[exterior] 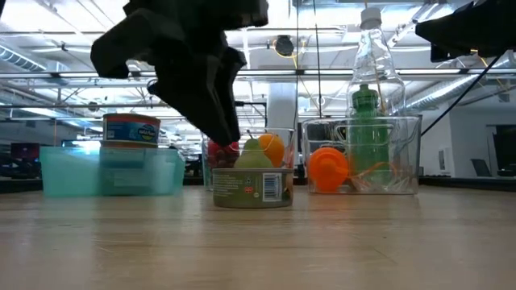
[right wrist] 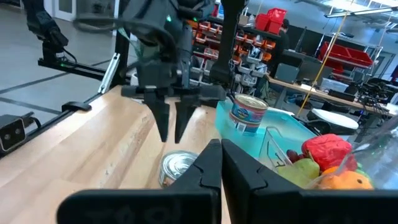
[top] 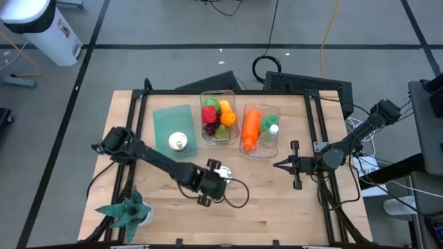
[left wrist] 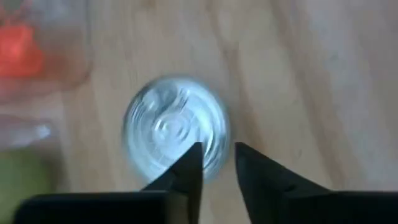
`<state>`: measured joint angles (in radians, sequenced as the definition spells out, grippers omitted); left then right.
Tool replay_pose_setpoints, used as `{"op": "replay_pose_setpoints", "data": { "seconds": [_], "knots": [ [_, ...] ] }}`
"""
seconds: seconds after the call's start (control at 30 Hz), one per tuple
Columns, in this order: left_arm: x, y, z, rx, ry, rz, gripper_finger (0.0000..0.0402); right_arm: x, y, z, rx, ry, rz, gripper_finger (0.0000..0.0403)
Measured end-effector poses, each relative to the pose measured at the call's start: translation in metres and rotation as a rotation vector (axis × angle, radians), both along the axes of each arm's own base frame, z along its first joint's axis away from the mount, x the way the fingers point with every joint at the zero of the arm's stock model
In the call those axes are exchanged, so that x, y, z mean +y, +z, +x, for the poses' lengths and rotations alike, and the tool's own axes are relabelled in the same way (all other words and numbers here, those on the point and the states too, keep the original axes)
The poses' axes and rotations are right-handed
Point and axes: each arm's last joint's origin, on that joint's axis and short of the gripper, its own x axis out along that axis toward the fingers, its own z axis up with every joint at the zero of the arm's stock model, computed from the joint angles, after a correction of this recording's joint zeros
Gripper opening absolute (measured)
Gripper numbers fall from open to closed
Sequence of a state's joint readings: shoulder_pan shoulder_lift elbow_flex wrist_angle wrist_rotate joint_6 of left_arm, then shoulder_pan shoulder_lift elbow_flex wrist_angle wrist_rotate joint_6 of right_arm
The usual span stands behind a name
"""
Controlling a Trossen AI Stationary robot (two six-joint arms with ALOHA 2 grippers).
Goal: Pick & Place Food Item
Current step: Put the green tuna can into the green bin
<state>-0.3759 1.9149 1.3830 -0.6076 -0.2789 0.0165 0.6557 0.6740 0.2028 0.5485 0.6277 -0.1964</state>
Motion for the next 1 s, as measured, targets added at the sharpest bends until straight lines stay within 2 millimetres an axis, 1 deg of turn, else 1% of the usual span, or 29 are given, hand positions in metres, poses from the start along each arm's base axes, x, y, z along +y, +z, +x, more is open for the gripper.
{"op": "replay_pose_setpoints", "data": {
  "seconds": [0.07, 0.17, 0.3, 0.4, 0.6, 0.77, 1.0],
  "knots": [
    [-0.003, -0.002, -0.001, 0.001, 0.002, 0.033, 0.0125, 0.0, 0.0, 0.0, 0.001, -0.002, 0.0, 0.0],
    [-0.005, -0.001, -0.001, 0.007, -0.019, -0.004, 0.0157, 0.0, 0.001, 0.0, -0.007, -0.002, 0.007, 0.0],
    [-0.001, -0.003, 0.001, 0.021, -0.002, -0.044, 0.0168, 0.0, 0.001, 0.0, -0.007, -0.002, 0.017, 0.0],
    [0.0, -0.004, 0.002, 0.023, -0.019, -0.042, 0.0158, 0.0, 0.001, 0.0, -0.005, -0.001, 0.017, 0.0],
    [-0.004, -0.018, 0.006, 0.041, -0.055, -0.037, 0.0128, 0.0, 0.0, 0.0, -0.001, -0.001, 0.021, 0.0],
    [-0.003, -0.031, 0.008, 0.056, -0.01, 0.038, 0.0106, 0.0, -0.001, 0.001, 0.01, -0.002, 0.012, 0.0],
    [-0.004, -0.043, 0.012, 0.074, -0.024, 0.064, 0.0076, 0.0, -0.001, 0.001, 0.009, -0.003, 0.012, 0.0]
  ]
}}
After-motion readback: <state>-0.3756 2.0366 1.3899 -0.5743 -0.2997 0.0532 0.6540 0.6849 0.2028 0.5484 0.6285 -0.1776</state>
